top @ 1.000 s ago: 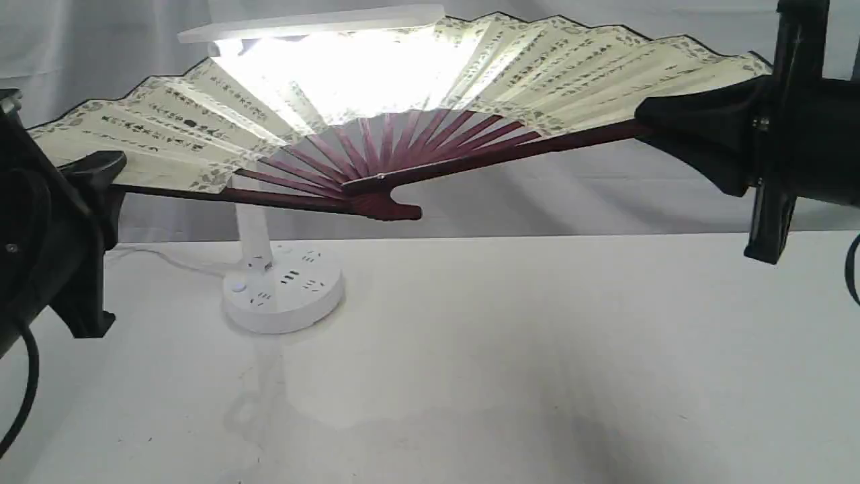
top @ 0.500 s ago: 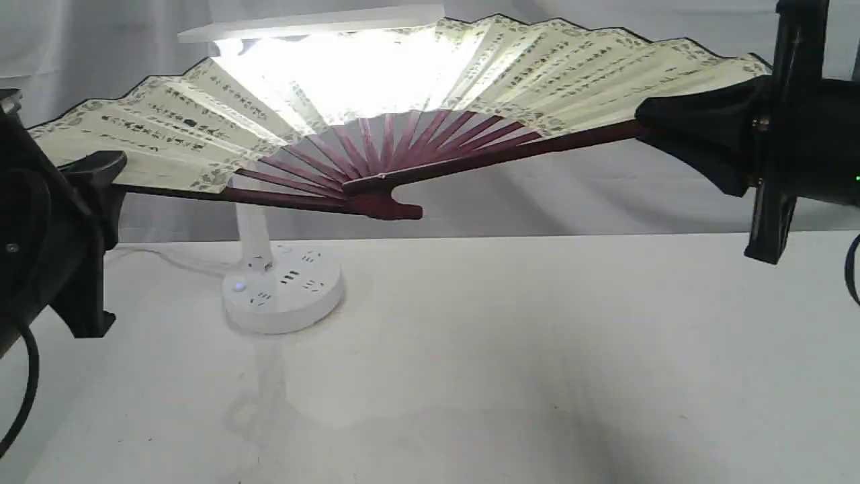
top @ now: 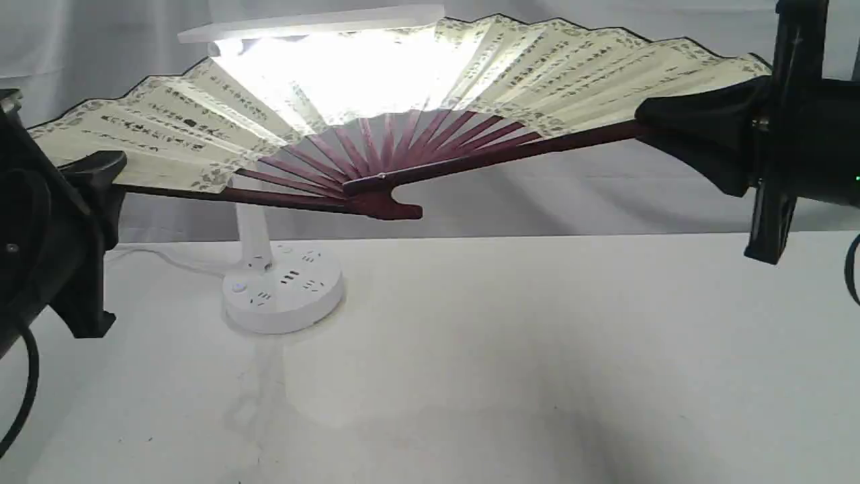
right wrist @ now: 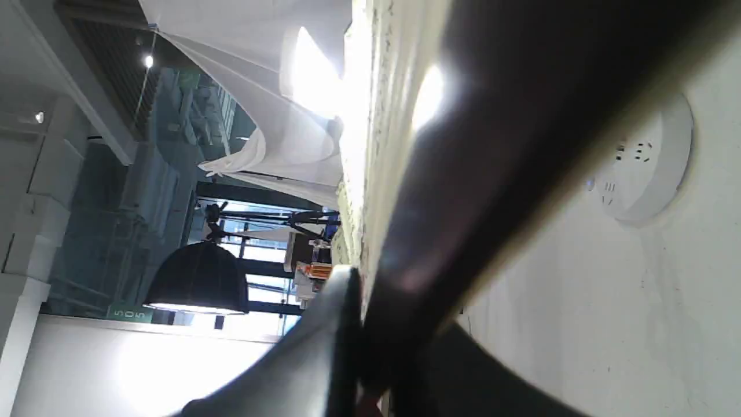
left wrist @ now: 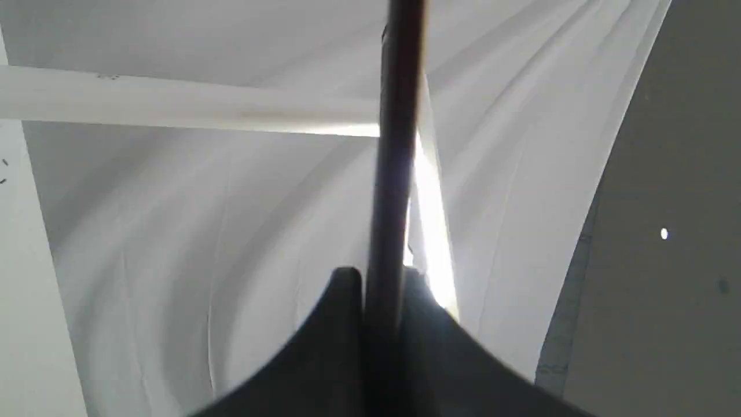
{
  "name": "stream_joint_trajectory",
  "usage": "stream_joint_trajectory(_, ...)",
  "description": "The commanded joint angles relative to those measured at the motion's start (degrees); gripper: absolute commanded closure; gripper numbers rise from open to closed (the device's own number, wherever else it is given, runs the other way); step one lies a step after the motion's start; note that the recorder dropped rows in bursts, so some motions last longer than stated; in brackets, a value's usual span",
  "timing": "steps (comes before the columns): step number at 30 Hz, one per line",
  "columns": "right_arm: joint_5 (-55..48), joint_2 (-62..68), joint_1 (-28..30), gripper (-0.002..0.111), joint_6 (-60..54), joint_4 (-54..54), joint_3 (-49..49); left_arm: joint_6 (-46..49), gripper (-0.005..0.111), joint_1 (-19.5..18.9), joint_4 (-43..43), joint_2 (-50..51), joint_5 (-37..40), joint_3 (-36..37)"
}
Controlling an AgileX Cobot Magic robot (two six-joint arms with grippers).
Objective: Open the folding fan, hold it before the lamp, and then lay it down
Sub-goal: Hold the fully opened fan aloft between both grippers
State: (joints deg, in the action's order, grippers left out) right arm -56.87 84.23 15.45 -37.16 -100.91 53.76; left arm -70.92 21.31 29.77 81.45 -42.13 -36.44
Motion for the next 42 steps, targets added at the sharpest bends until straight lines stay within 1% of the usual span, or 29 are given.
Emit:
stream_joint_trajectory(1, 5.2, -0.4, 0.9, 0.108, -1.8, 1.0, 0.3, -0.7, 0.107, -1.4, 7.2, -0.7, -4.0, 0.2)
stream_joint_trajectory(37, 6.7, -0.4, 0.9, 0.108, -1.8, 1.0, 0.3, -0.3, 0.107, -1.4, 7.2, -0.7, -3.9, 0.2)
stream_joint_trajectory(42, 6.7, -0.4, 0.9, 0.108, -1.9, 1.0, 0.3, 0.9, 0.107, -1.4, 7.2, -0.7, -3.6, 0.2)
